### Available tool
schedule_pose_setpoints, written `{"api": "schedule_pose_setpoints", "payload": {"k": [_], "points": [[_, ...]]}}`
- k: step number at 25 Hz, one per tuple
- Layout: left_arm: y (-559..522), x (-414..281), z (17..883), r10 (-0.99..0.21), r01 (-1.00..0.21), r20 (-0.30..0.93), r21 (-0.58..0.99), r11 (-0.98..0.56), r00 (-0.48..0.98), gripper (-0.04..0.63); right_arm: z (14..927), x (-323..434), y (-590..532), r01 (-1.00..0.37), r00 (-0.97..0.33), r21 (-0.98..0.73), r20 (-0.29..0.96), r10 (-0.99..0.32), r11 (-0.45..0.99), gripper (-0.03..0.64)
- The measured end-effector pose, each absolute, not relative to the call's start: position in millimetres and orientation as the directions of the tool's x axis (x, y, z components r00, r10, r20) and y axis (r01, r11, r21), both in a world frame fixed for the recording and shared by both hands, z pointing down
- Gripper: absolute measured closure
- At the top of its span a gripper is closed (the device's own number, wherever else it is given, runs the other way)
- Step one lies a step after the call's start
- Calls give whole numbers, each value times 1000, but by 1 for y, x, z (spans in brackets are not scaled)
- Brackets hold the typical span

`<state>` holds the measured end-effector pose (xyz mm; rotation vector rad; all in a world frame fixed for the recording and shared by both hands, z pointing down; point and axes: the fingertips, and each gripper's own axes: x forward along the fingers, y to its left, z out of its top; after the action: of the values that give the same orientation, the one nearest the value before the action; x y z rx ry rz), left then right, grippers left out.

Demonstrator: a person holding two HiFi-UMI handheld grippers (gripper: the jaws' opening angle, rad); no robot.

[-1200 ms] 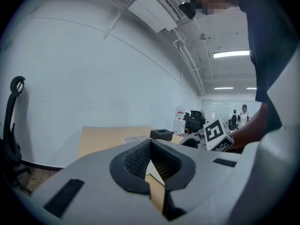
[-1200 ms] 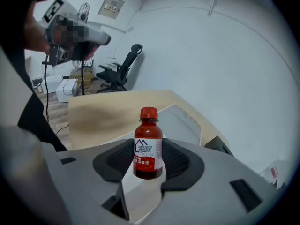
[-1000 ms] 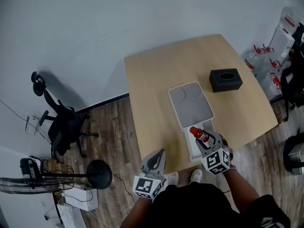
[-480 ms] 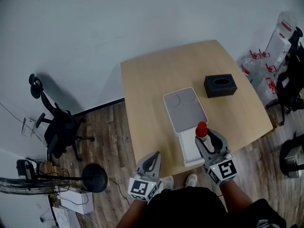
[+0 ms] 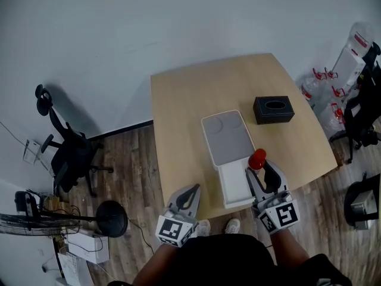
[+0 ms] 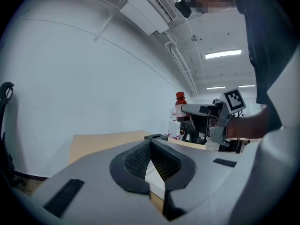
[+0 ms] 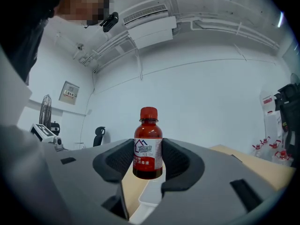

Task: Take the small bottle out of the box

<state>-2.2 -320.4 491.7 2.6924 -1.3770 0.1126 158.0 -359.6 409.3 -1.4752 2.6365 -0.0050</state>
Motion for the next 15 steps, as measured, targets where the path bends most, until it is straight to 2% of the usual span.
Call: {"api": "schedule_pose_setpoints", "payload": {"k": [15], "points": [[-323, 11, 488, -791, -801, 127, 67, -595, 599, 585, 406, 167, -363, -848, -523, -40, -104, -846, 529, 413]]}}
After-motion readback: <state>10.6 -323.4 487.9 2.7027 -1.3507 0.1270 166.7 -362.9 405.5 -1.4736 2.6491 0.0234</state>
